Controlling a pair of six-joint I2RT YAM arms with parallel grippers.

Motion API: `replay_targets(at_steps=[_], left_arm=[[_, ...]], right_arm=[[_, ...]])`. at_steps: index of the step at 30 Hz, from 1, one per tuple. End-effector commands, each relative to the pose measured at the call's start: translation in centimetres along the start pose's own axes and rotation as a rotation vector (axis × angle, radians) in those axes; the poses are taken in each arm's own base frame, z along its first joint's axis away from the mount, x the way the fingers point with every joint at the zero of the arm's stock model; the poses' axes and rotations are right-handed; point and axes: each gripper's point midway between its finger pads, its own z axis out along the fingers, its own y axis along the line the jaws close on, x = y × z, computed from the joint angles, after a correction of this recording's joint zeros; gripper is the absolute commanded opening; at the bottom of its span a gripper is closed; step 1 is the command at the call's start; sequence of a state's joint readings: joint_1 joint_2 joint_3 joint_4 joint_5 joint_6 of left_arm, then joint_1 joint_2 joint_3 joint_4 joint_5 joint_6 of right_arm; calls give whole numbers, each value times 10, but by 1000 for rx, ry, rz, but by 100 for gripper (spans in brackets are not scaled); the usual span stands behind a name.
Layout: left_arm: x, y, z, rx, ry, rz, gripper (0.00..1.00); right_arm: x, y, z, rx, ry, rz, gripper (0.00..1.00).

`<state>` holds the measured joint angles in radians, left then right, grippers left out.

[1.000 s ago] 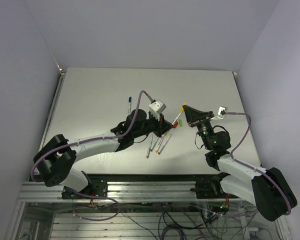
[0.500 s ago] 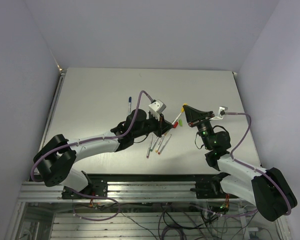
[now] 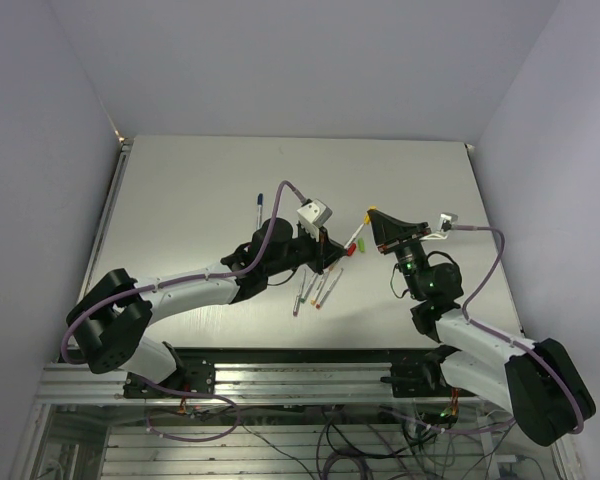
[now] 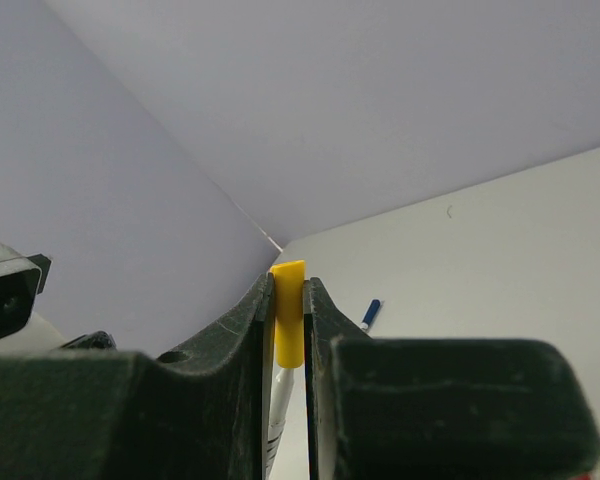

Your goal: Insert the pens into the pen caps

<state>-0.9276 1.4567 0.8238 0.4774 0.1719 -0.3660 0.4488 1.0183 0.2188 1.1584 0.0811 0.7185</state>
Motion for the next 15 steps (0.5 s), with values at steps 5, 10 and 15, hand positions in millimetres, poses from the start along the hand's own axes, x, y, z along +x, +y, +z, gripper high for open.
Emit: replay_targets(at_steps=[5,10,15], left_arm=[[-21,-13,2,47,-67,22,7],[-22,-13,1,44,-75,23,7],[-28,-12,-1,35,-108,13,7]], right_arm=[[2,6,0,-31,-9,59,0],[5,7,0,-38,1,72,0],[10,9,-1,-44,22,81,0]])
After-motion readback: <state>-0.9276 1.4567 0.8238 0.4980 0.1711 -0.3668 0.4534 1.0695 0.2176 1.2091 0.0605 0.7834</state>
